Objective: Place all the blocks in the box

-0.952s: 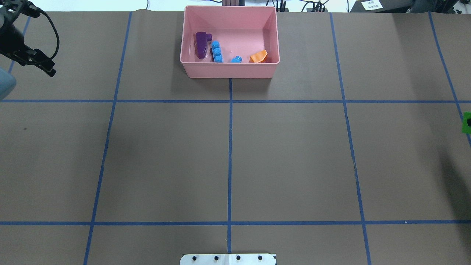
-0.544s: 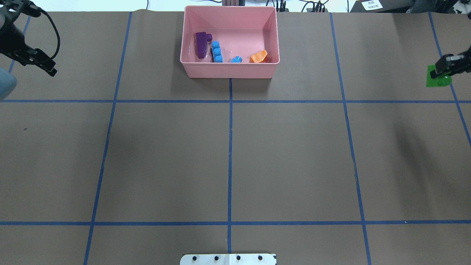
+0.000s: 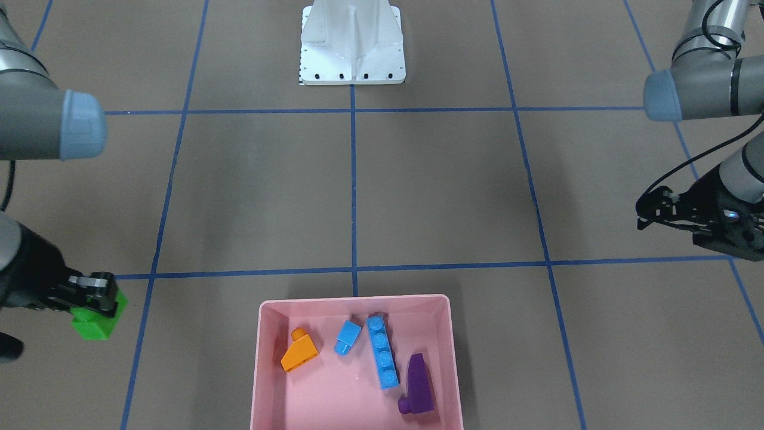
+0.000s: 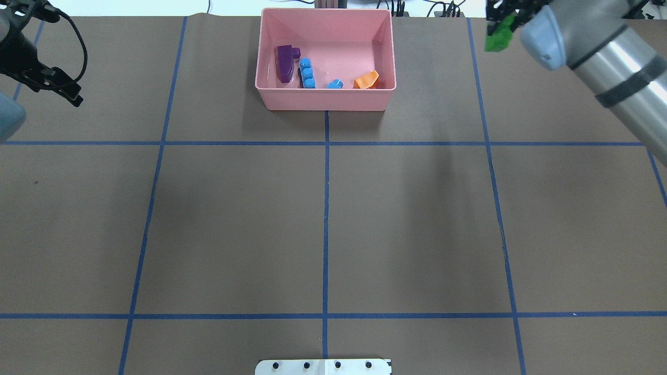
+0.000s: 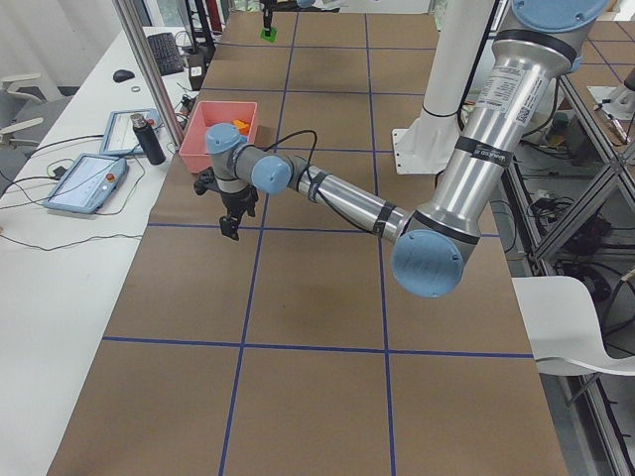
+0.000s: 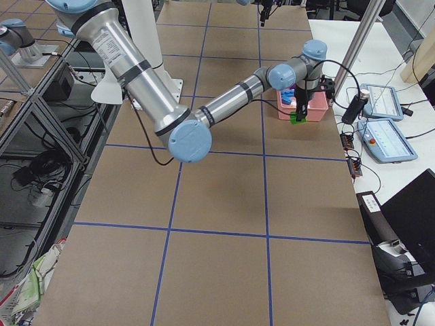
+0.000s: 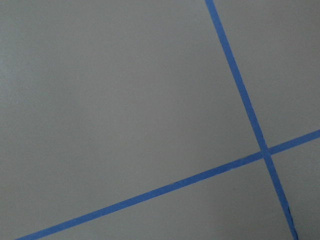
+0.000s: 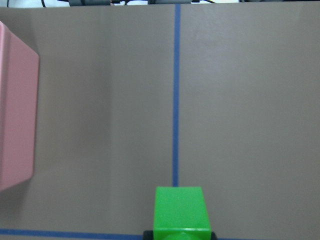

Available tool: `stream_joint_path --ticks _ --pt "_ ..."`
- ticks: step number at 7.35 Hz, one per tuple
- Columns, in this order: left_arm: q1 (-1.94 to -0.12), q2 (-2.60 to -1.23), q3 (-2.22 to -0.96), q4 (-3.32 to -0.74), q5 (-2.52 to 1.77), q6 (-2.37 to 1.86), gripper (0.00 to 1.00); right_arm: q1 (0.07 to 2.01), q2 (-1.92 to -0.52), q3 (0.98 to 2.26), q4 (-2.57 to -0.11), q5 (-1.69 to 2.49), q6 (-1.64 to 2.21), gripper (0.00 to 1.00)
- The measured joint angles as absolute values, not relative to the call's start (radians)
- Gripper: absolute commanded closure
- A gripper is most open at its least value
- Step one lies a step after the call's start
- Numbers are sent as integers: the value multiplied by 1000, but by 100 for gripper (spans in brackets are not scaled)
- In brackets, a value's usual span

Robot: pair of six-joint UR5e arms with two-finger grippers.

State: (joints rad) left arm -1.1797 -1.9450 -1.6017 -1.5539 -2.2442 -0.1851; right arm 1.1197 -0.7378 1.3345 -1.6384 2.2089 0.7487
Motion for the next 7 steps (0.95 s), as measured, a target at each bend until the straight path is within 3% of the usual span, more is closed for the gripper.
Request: stream_joint_path --ticks 2,4,5,6,7 --pt "-1180 -1947 -1598 -1555 -2244 -186 0 1038 -519 1084 -1582 2118 880 100" --pt "-1180 -1948 -1597 -1555 -2244 -186 0 975 -389 846 -1411 2061 975 100" --pt "-1180 -1948 -1597 -1555 -2244 -186 0 954 -363 780 -1353 2040 994 27" --pt "-1180 -1948 -1596 -1555 -2244 -186 0 940 -354 750 -1327 2029 1005 1" --pt "-1180 -1947 -1595 -1555 -2244 -186 0 929 -351 740 -1319 2023 1016 1"
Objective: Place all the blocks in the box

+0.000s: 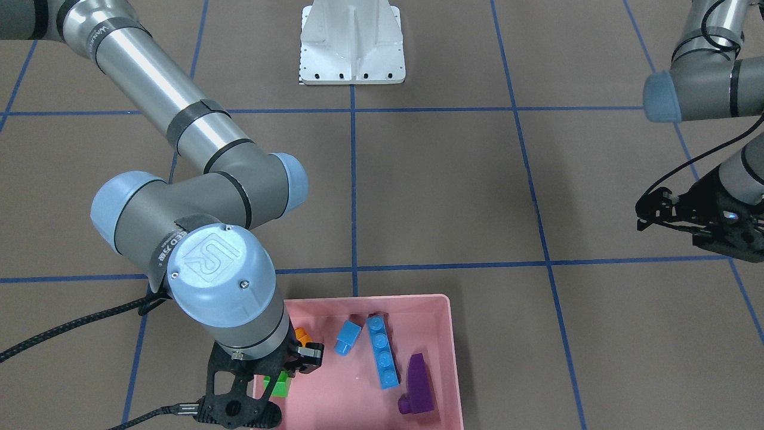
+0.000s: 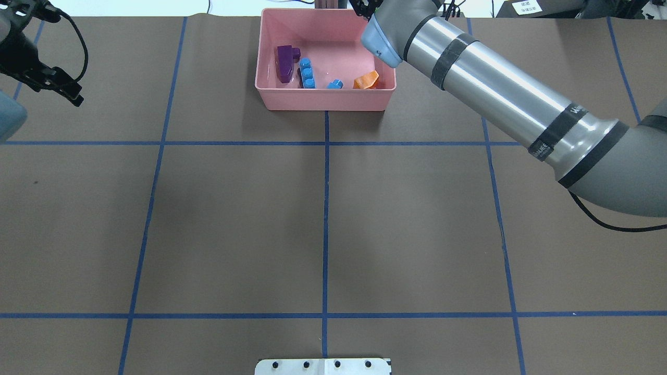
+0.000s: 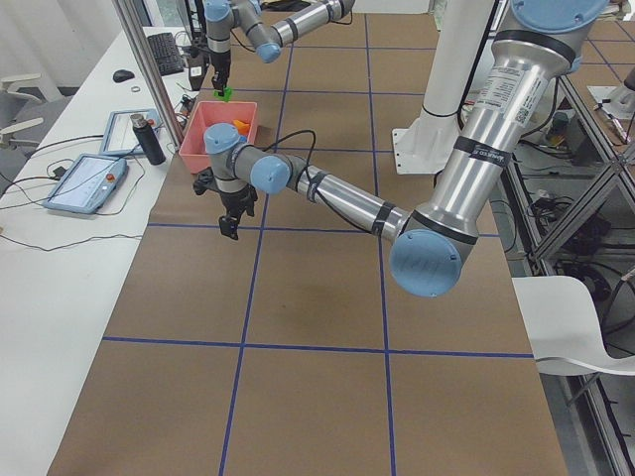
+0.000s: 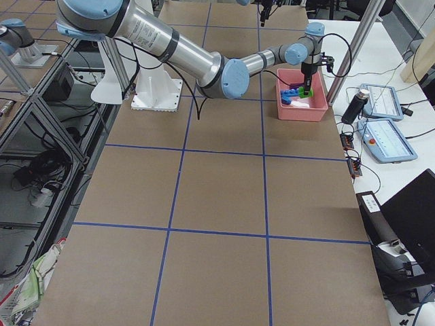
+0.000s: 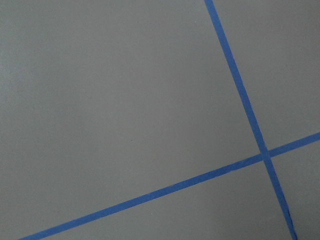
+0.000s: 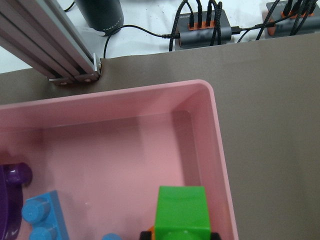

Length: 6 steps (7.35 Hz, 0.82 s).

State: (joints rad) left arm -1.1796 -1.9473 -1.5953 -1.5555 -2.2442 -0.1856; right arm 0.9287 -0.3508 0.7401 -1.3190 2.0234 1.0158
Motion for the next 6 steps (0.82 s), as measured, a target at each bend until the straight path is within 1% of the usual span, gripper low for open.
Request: stream_joint_path --ticks 3,4,5,6 --pt "-1180 -1945 -1595 -1556 -2244 -185 0 946 -351 751 -1345 2048 998 0" --pt "-1180 -1943 -1596 -1557 -2244 -184 0 971 -364 799 -1412 2076 952 0" --pt "-1180 -1941 -1598 -1556 -2245 -181 0 1002 -408 910 -1530 2099 868 0" --pt "-1183 -1938 -1598 -1554 -2245 -176 0 1034 -493 1060 -1637 2118 776 0"
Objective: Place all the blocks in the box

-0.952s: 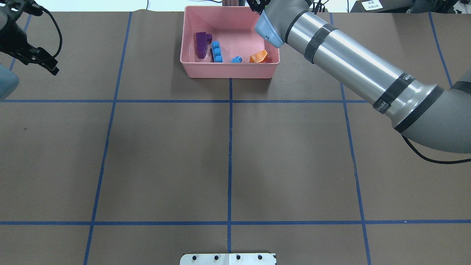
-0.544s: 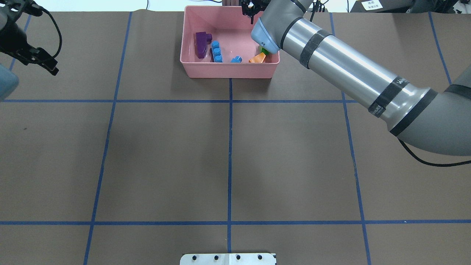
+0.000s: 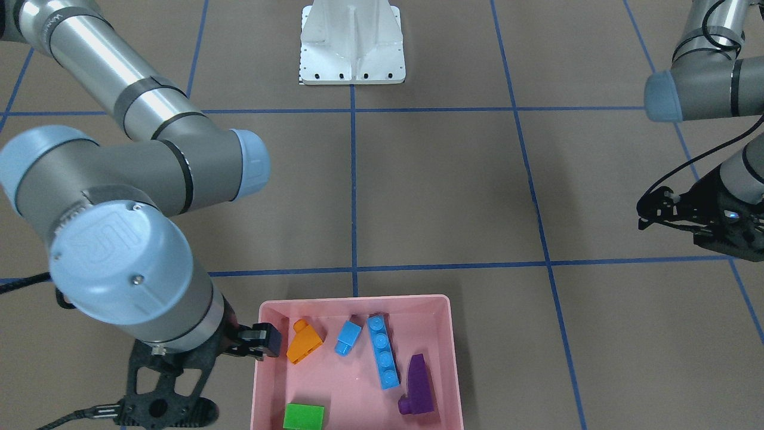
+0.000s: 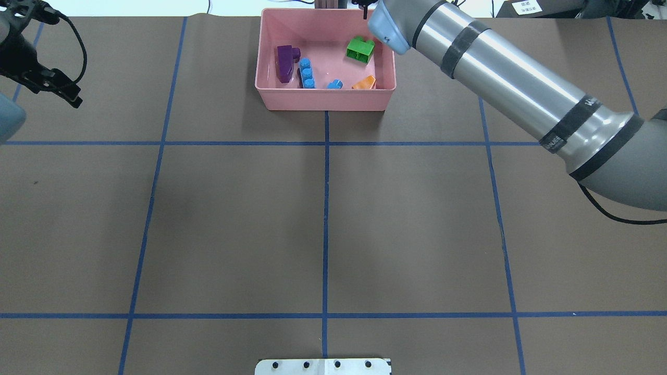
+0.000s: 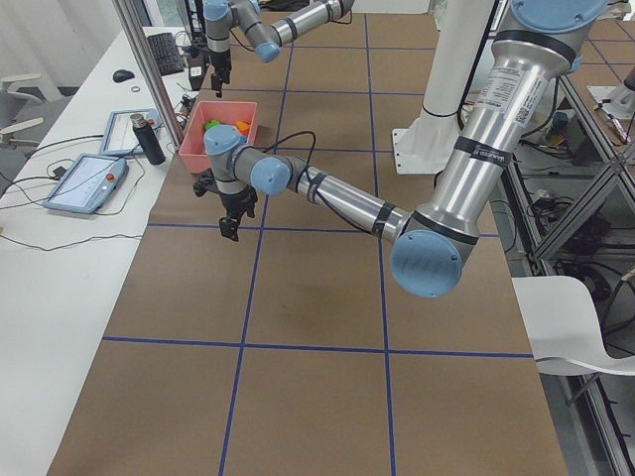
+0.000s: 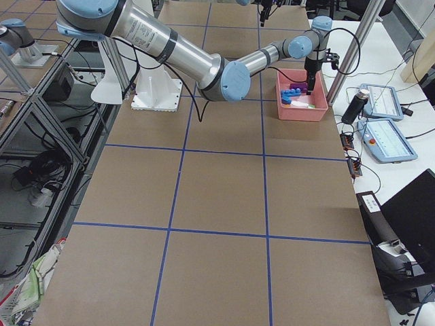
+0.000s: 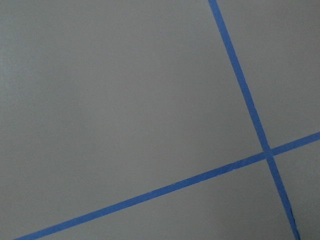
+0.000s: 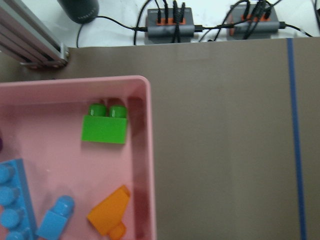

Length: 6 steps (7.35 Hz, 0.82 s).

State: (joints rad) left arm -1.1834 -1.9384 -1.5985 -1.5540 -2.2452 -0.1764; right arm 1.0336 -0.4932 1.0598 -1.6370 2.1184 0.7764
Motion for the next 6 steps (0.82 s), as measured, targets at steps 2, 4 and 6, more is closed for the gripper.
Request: stream_joint_path --ticks 2,4,6 --pt "-1218 -1930 -1597 -1546 -2245 -125 0 1119 -794 1393 -1718 2186 593 0" --pt "-1296 -1903 -1574 -1542 -2244 5 0 1194 -1148 1689 -1724 2212 400 0" --pt "-1395 -1889 -1499 -1542 -2244 181 0 1286 -1443 1871 -1722 2219 187 0"
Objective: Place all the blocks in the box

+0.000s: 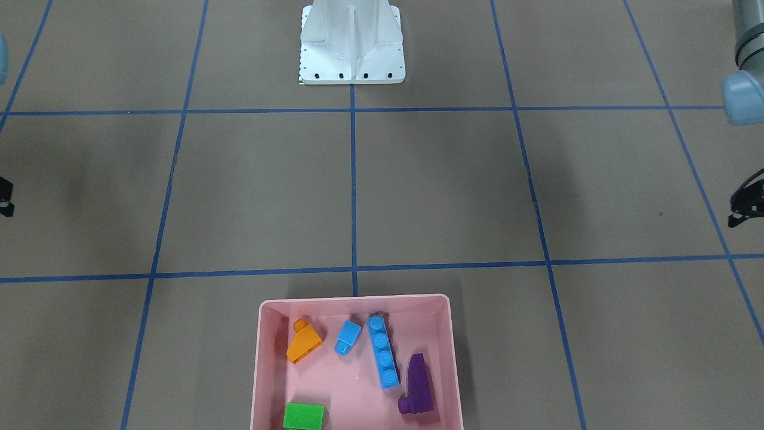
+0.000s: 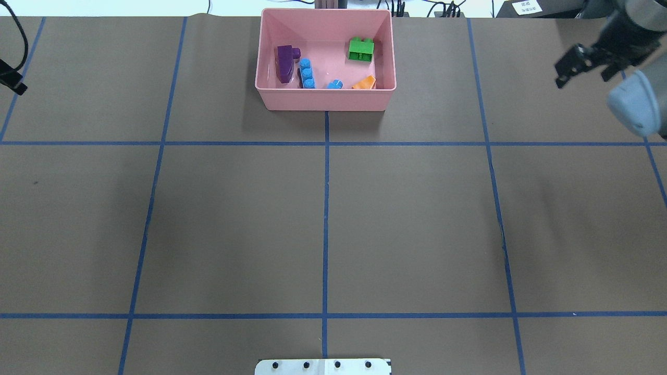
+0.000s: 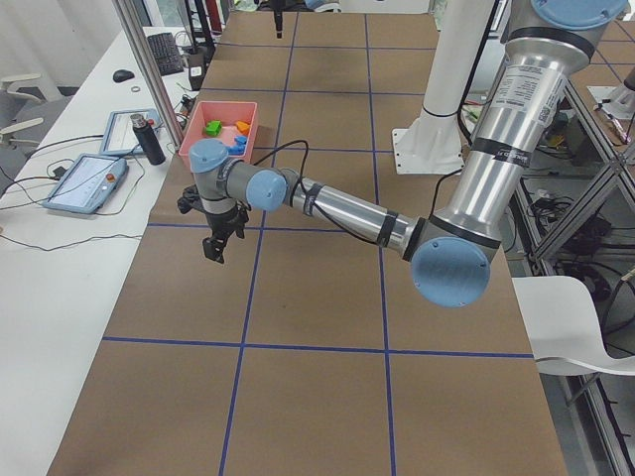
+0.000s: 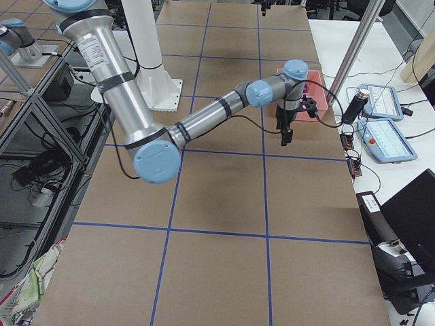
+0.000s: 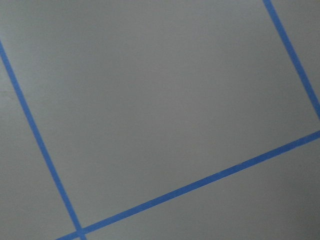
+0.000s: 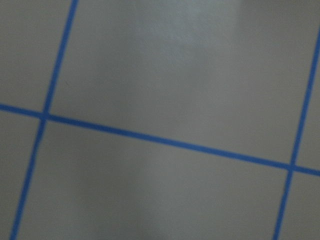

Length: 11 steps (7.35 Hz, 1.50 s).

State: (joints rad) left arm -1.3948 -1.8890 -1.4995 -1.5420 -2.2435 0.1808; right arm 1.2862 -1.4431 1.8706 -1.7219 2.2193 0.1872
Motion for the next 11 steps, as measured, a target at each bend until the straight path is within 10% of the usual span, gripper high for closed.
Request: stream_joint_path --ticks 5,11 --pt "-1549 -1715 -1437 -1572 -2277 288 0 1442 -1831 1915 -1577 2255 -8 1" --pt "-1588 -1642 -1439 -1615 -2402 271 0 1443 -1825 1893 -1501 2262 120 0"
